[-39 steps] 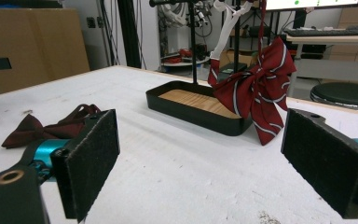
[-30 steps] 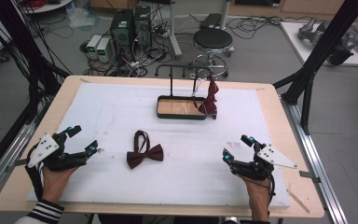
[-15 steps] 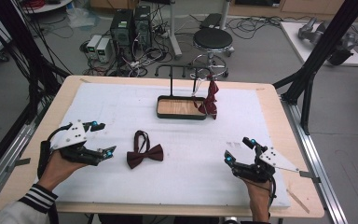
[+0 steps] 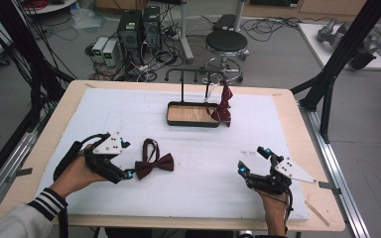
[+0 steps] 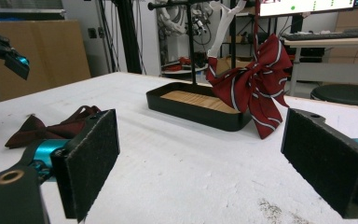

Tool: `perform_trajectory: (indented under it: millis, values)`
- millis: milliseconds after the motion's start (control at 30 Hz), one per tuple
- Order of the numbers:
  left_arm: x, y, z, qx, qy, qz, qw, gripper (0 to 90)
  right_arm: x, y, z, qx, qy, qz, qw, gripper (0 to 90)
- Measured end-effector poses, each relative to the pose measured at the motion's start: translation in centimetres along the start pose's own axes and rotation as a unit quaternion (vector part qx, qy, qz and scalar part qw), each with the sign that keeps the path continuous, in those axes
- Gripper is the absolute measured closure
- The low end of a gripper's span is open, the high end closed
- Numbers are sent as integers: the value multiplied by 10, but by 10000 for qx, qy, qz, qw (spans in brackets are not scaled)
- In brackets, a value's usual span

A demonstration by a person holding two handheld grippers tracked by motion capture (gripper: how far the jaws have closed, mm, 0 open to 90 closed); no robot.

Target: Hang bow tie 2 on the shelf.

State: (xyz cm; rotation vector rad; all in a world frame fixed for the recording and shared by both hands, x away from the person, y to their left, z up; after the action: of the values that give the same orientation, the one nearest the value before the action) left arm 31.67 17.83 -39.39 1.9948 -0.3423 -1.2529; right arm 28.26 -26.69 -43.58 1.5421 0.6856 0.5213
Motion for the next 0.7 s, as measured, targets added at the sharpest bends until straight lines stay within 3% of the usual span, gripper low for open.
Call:
perform_trajectory:
  millis: [433, 700]
  values:
    - [20, -4, 6, 56, -220, -326, 9992, 186, -1, -4, -1, -37, -2, 46, 10000, 105]
    - [35, -4, 10, 141, -365, -697, 9968, 235, 0, -6, -2, -75, -3, 35, 10000, 105]
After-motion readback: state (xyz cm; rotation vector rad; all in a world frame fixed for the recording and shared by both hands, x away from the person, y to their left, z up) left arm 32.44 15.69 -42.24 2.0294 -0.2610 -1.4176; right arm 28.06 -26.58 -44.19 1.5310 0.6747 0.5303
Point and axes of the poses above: each handheld gripper's, and its own axes: x roughly forward along the jaws, y roughly out of its top, z roughly to its right, the point moved 3 cm from there along x, roughly forward along the jaws, and after that the axes turned 7 degrees about y, right-handed, at the moved point
